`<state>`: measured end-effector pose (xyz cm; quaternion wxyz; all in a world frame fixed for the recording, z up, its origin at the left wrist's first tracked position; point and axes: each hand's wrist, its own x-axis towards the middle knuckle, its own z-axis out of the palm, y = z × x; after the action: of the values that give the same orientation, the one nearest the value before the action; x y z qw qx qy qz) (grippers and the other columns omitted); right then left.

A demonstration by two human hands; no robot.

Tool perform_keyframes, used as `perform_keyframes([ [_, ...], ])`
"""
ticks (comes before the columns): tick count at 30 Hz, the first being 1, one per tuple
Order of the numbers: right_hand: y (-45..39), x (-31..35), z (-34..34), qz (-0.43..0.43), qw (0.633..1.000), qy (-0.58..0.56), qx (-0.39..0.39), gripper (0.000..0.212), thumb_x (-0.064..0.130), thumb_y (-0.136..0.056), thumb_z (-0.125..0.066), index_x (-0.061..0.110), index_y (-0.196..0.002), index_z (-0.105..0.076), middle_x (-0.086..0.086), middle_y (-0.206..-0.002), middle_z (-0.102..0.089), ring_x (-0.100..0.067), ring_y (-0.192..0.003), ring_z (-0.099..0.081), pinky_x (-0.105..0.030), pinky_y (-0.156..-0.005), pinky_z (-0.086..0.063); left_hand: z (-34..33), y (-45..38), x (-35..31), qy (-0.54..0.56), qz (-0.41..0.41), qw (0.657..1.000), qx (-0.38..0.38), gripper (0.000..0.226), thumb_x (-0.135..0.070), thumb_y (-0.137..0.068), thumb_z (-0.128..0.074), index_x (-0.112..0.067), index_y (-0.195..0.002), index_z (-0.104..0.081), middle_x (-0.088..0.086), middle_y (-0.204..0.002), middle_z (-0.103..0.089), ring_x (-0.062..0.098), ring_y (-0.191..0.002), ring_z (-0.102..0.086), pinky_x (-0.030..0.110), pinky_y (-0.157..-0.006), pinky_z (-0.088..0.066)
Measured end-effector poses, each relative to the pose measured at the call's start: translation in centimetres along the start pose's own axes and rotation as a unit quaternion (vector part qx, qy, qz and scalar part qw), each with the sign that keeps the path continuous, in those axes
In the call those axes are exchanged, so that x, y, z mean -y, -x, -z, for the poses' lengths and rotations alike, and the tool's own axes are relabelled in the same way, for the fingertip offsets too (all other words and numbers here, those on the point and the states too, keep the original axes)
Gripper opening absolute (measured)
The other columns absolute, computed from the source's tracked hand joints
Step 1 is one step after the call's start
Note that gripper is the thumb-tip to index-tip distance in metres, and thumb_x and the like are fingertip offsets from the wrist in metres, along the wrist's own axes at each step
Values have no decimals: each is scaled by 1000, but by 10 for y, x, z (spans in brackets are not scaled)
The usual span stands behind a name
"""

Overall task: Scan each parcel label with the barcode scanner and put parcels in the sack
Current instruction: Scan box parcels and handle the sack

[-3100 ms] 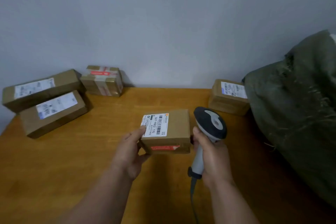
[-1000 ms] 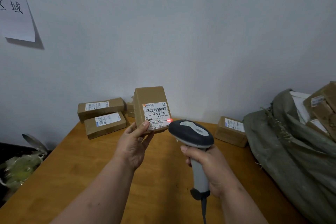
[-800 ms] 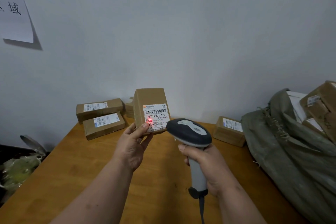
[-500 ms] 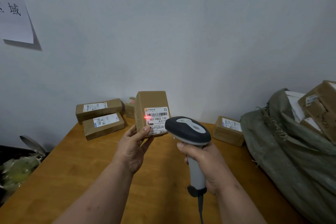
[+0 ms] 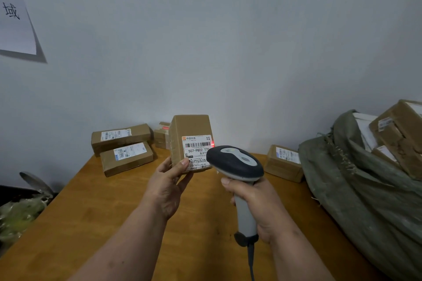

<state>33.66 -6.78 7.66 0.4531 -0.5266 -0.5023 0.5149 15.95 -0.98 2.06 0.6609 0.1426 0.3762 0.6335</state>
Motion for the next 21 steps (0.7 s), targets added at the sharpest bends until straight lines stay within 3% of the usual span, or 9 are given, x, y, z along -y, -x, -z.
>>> perform_keyframes([
  [10,2,0,4,-3,1000,8,-18,29,19,-82,-76,39,-98,-62,8,-102,-69,-15,-101,-59,-38,-94,-48,-5,-2,5,-25,10,1000,11,68,-5,-68,-73,-8,-134,-55,13,-111,-72,27,-111,-66,37,-90,-54],
  [17,6,-2,10,-20,998,32,-45,21,25,-85,-75,37,-95,-61,8,-99,-70,-13,-89,-62,-28,-83,-50,-11,-7,12,-54,31,997,49,58,-5,-70,-70,-9,-126,-58,12,-106,-74,29,-113,-64,38,-94,-51],
  [21,12,-8,27,-34,993,17,-110,17,26,-86,-75,35,-96,-64,8,-92,-71,-9,-86,-64,-22,-76,-50,-28,-8,26,-84,48,991,87,59,-8,-72,-69,-7,-129,-58,12,-108,-73,27,-113,-64,36,-92,-51],
])
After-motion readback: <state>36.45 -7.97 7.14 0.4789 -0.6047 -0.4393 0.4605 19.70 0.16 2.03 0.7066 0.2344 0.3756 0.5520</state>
